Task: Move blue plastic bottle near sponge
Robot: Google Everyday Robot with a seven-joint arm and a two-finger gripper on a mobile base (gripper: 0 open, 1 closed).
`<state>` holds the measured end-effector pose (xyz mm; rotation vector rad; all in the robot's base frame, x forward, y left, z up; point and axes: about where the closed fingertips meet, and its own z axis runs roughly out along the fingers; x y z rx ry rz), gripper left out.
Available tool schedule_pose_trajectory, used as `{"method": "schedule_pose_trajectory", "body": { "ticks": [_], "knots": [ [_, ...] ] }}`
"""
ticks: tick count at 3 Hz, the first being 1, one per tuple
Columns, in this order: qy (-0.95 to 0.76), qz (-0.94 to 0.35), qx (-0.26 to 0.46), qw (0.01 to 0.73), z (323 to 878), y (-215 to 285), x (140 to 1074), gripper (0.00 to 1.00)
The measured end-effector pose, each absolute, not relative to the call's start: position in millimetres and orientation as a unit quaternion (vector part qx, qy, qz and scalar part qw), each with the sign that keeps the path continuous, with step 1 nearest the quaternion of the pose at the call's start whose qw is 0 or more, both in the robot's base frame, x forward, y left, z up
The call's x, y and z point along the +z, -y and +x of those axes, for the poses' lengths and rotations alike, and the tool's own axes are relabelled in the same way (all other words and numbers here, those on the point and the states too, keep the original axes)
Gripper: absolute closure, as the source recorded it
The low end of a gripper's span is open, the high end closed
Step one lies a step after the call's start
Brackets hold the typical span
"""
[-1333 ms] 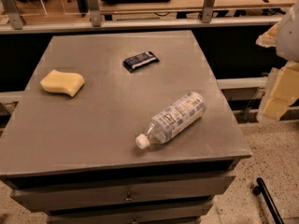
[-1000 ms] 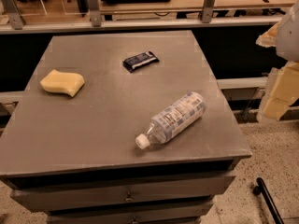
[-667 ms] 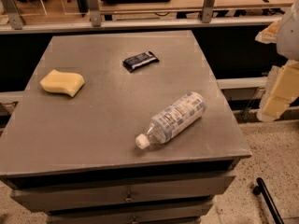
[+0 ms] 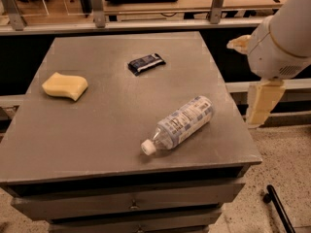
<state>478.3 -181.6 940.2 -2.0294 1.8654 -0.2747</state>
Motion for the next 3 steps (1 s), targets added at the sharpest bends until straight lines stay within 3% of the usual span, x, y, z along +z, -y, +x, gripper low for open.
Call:
{"method": "schedule_pose_trajectory", "body": {
  "ticks": [3],
  "knots": [
    [-0.478, -0.872, -0.050, 0.093, 490, 97, 873, 0.00]
  ]
}}
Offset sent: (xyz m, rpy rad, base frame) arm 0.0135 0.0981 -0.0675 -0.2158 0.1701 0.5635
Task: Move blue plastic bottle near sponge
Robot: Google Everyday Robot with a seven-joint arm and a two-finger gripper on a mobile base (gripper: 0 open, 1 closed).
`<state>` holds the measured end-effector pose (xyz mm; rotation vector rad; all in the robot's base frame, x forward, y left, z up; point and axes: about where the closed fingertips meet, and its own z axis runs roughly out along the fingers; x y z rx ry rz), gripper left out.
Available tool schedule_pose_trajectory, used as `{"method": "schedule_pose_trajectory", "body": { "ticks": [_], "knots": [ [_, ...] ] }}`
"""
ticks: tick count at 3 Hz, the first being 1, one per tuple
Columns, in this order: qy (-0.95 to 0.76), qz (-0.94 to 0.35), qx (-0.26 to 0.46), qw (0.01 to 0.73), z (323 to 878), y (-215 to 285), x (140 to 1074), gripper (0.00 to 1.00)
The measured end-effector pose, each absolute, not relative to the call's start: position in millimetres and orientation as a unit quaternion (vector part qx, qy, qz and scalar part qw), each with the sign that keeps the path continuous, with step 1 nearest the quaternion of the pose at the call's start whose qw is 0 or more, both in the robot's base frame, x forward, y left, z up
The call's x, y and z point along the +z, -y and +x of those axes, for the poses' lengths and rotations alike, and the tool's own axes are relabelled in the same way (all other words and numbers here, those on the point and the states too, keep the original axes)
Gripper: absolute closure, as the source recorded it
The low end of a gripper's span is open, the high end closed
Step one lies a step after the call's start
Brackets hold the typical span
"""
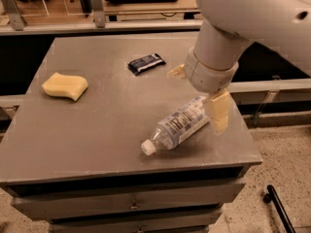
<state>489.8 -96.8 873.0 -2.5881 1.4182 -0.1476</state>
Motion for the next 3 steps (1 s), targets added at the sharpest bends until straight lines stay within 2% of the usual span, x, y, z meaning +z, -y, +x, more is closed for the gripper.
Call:
{"method": "schedule_pose_trajectory", "body": {
  "ticks": [1, 2, 3],
  "knots": [
    [-0.450, -0.891, -0.021, 0.063, 487.1, 87.5, 848.4, 0.00],
    [-0.433, -0.899, -0.005, 0.059, 484.2, 83.6, 838.8, 0.18],
    [-0.428, -0.901, 0.005, 0.070, 482.2, 82.0, 839.3, 0.41]
  ]
}}
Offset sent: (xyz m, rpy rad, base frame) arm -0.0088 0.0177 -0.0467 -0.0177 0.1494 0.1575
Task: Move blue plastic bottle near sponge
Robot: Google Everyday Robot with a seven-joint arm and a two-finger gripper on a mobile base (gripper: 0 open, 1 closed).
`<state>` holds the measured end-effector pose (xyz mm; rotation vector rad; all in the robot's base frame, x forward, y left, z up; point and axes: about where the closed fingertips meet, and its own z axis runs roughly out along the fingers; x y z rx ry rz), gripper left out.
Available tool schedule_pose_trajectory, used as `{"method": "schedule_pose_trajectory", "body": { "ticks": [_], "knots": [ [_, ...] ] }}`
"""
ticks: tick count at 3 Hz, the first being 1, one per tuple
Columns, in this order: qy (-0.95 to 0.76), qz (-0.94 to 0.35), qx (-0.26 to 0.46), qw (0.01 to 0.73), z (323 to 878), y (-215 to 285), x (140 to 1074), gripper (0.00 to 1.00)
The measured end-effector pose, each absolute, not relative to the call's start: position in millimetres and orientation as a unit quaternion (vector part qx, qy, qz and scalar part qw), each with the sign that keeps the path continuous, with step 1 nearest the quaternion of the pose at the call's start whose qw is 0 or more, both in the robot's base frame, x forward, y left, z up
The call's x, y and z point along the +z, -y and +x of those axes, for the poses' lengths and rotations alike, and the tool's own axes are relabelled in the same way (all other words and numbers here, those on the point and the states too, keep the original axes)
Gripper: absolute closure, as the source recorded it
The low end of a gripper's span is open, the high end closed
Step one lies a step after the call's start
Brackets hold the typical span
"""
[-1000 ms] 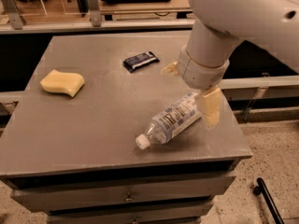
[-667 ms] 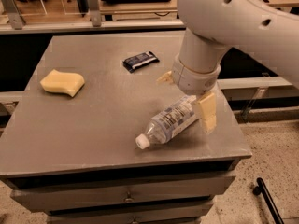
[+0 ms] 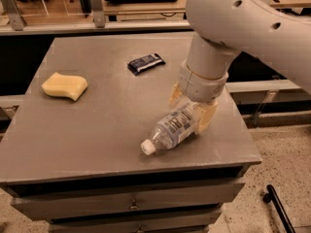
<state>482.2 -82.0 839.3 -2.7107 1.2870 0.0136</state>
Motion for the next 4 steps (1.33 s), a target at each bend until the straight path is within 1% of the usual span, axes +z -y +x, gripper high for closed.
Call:
{"method": "schedule_pose_trajectory", "body": {
  "ticks": [1, 2, 3, 4],
  "knots": [
    [-0.438, -0.895, -0.004, 0.090, 485, 82, 857, 0.72],
    [-0.457, -0.883, -0.032, 0.105, 494, 81, 887, 0.96],
    [-0.457, -0.876, -0.037, 0.151, 507, 61, 927, 1.00],
    [-0.430, -0.878, -0.025, 0.206, 516, 5, 963, 1.00]
  ]
}}
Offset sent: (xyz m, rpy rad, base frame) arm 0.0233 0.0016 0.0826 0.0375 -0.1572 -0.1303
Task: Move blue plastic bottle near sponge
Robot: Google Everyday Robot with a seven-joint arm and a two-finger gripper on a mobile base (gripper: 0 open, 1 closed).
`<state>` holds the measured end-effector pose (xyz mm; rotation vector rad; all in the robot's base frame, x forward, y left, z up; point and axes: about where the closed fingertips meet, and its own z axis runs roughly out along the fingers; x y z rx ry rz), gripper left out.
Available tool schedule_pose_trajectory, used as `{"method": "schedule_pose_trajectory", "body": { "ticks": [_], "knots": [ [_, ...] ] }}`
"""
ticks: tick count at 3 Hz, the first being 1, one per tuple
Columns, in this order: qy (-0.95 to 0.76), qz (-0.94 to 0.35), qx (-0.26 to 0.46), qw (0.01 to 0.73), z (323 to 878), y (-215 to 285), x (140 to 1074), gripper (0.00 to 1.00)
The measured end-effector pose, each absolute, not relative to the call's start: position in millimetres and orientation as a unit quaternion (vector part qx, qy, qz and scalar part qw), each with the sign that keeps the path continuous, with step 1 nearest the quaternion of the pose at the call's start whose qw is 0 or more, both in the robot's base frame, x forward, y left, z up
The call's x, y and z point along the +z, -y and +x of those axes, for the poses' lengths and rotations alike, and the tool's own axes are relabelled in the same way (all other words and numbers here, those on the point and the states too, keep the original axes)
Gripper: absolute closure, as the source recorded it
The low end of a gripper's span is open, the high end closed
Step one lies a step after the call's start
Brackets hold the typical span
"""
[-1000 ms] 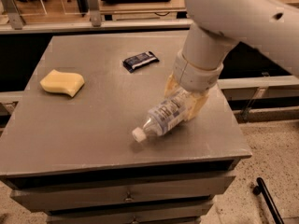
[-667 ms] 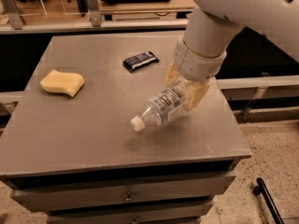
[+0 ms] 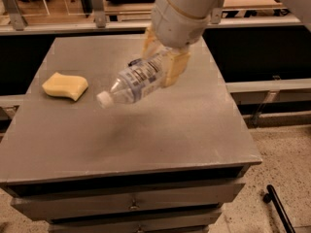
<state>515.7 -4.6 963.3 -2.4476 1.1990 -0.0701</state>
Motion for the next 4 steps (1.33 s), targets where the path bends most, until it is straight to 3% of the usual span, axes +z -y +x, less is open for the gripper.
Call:
{"method": "schedule_pose_trajectory", "body": {
  "ticks": [1, 4],
  "knots": [
    [-0.372, -0.896, -0.014, 0.243, 504, -81, 987, 1.00],
    [-0.355, -0.916, -0.030, 0.186, 538, -88, 949, 1.00]
  ]
}}
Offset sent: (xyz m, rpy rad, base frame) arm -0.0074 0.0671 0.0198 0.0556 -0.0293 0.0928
